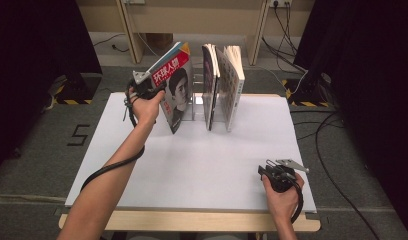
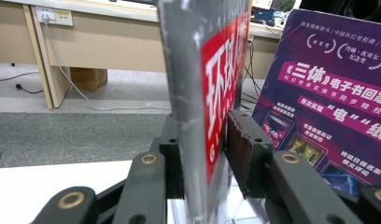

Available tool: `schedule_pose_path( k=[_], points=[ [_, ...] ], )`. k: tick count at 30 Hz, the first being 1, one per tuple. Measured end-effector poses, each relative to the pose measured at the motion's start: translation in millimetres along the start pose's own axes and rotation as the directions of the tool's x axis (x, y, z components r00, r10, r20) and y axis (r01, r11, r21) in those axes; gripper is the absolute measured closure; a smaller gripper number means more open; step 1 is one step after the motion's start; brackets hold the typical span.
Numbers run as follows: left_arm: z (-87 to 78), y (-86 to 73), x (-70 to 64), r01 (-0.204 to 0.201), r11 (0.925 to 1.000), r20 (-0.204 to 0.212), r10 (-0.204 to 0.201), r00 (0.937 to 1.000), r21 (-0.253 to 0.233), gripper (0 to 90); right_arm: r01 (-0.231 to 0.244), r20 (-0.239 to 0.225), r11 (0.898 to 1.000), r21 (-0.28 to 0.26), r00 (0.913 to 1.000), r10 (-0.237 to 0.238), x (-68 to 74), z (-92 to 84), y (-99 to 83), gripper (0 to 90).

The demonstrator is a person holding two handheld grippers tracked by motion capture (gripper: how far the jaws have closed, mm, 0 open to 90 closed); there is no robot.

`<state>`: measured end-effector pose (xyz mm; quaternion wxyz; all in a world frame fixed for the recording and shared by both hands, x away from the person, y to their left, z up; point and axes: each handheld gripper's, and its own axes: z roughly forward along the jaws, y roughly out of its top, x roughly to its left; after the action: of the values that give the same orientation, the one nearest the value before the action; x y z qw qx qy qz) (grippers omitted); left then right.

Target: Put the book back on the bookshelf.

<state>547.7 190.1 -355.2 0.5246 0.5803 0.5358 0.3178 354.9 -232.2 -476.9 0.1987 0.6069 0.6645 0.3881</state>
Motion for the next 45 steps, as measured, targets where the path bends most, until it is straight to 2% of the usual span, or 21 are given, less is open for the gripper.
schedule_pose_path(
  k=[3, 11, 16, 18, 21, 23, 24, 29, 30, 34, 37, 41, 44, 45],
  points=[
    [-0.7, -0.1, 0.7, -0.001, 1.0, -0.002, 0.001, 1.0, 0.0, 66.4, 0.003, 0.003, 1.0, 0.0, 1.0, -0.003, 0.4, 0.2, -0.1, 66.1],
    [0.1, 0.9, 2.3, 0.027, 0.9996, 0.005, -0.027, 0.9996, 0.008, 67.2, 0.002, 0.001, 1.0, -0.001, 1.0, -0.002, 0.6, 0.2, 0.0, 66.1],
    [4.4, 3.1, 1.9, 0.04, 0.9992, 0.008, -0.04, 0.9992, 0.004, 60.3, -0.002, 0.001, 1.0, -0.001, 1.0, 0.002, 0.9, 0.5, -0.2, 66.1],
    [7.9, 4.2, 2.6, 0.05, 0.9987, 0.004, -0.05, 0.9988, 0.01, 59.2, -0.002, 0.0, 1.0, 0.0, 1.0, 0.002, 0.7, 0.5, -0.3, 66.1],
    [13.9, 4.9, 5.6, 0.085, 0.9959, -0.004, -0.085, 0.9964, 0.029, 58.9, 0.0, 0.001, 1.0, -0.001, 1.0, 0.0, 0.2, 0.2, -0.1, 66.1],
    [15.6, 5.3, 6.8, 0.105, 0.9932, 0.0, -0.105, 0.9944, 0.05, 61.2, -0.002, 0.001, 1.0, 0.0, 1.0, 0.002, -0.3, -0.3, 0.0, 66.1],
    [16.3, 5.4, 7.0, 0.12, 0.9909, 0.007, -0.12, 0.9927, 0.062, 65.5, -0.002, 0.002, 1.0, 0.0, 1.0, 0.002, -0.6, -0.3, 0.0, 66.1],
    [16.3, 8.8, 4.2, 0.141, 0.9835, 0.027, -0.145, 0.9891, 0.113, 82.2, -0.002, 0.0, 1.0, 0.003, 1.0, 0.002, 0.0, 0.8, -0.3, 66.1],
    [16.0, 9.5, 3.3, 0.134, 0.9835, 0.034, -0.139, 0.9897, 0.122, 84.5, -0.003, 0.001, 1.0, 0.001, 1.0, 0.003, 0.4, 0.7, -0.2, 66.0],
    [13.0, 10.5, 0.2, 0.092, 0.9912, 0.043, -0.097, 0.9943, 0.095, 86.0, -0.003, 0.0, 1.0, 0.002, 1.0, 0.003, 0.6, 0.4, -0.2, 66.0],
    [10.4, 6.1, 3.0, 0.104, 0.9923, 0.043, -0.107, 0.9933, 0.067, 86.2, 0.006, 0.0, 1.0, -0.003, 1.0, -0.006, 0.0, 0.4, -0.2, 66.0],
    [8.1, 0.0, 4.5, 0.15, 0.9885, 0.031, -0.151, 0.9881, 0.015, 86.3, 0.001, 0.006, 1.0, -0.007, 1.0, -0.001, 0.7, -0.4, 0.1, 66.1],
    [7.7, -4.9, -1.9, 0.144, 0.9891, 0.011, -0.143, 0.9896, -0.033, 86.3, 0.002, 0.007, 1.0, -0.006, 1.0, -0.002, 1.2, -0.2, 0.0, 66.1],
    [8.0, -5.6, -4.5, 0.123, 0.9913, 0.004, -0.123, 0.9924, -0.047, 86.3, 0.005, 0.008, 1.0, -0.008, 1.0, -0.005, 1.0, -0.2, 0.0, 66.1]
  ],
)
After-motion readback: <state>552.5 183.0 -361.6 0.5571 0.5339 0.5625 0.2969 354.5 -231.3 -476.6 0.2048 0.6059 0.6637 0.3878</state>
